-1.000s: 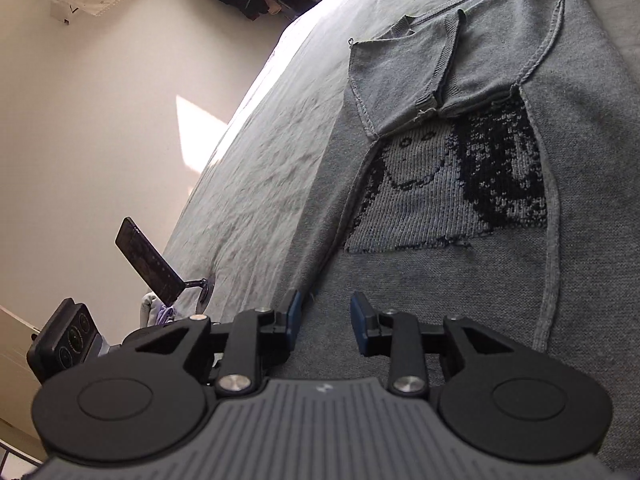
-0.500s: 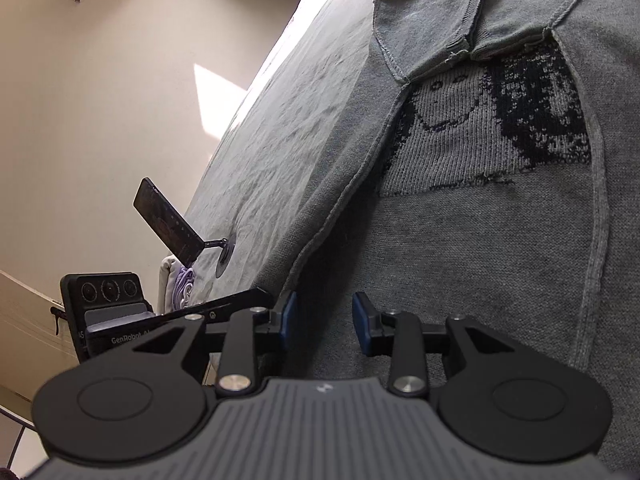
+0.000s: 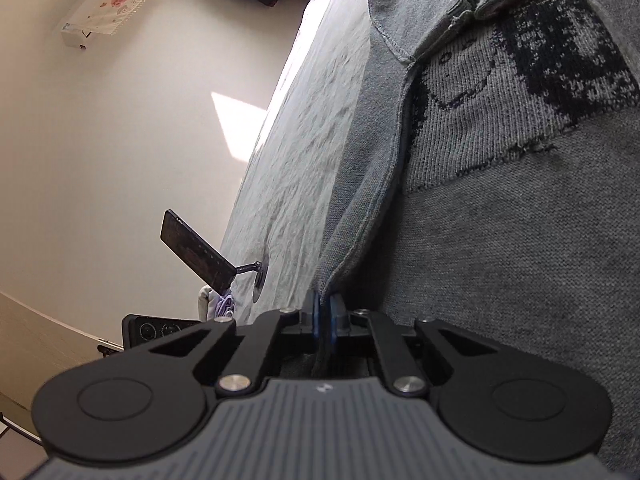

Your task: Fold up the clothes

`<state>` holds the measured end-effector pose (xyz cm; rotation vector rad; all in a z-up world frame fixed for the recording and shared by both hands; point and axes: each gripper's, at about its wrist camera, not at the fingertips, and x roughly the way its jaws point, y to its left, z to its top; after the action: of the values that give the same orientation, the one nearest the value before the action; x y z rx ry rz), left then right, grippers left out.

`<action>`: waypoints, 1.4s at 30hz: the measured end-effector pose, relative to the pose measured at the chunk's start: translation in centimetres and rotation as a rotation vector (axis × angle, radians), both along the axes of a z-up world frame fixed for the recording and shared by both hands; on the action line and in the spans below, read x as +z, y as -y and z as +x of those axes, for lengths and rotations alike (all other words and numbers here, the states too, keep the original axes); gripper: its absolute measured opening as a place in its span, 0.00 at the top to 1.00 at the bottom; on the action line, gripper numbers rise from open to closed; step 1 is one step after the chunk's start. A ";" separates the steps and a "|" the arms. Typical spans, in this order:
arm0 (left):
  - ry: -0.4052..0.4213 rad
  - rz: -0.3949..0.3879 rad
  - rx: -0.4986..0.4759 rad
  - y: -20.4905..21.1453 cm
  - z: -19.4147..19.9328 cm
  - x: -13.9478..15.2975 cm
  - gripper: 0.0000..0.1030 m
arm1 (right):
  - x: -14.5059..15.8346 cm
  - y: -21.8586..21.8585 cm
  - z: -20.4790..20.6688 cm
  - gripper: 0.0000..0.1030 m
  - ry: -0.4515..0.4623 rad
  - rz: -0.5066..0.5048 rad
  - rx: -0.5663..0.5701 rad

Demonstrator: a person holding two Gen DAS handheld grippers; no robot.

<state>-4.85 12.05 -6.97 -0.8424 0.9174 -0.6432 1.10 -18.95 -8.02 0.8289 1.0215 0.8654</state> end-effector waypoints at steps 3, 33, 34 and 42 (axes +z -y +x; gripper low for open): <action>0.029 0.028 -0.005 0.0 0.3 0.4 0.90 | 0.8 0.5 -0.2 0.93 0.014 -0.058 -0.020; 0.060 0.223 -0.073 -0.3 -0.2 -0.9 0.93 | -0.8 -1.1 -4.0 0.64 0.031 0.039 0.188; 0.064 0.228 -0.076 -0.2 -0.2 -0.8 0.93 | -0.8 -1.3 -4.2 0.66 0.031 0.036 0.198; 0.092 0.270 -0.095 0.5 -0.5 -0.3 0.93 | -1.0 -2.9 -5.2 0.75 0.031 0.013 0.219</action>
<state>-5.37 11.60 -7.31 -0.5275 0.9399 -0.6182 -4.12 -16.10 -9.00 0.7213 1.0938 1.0682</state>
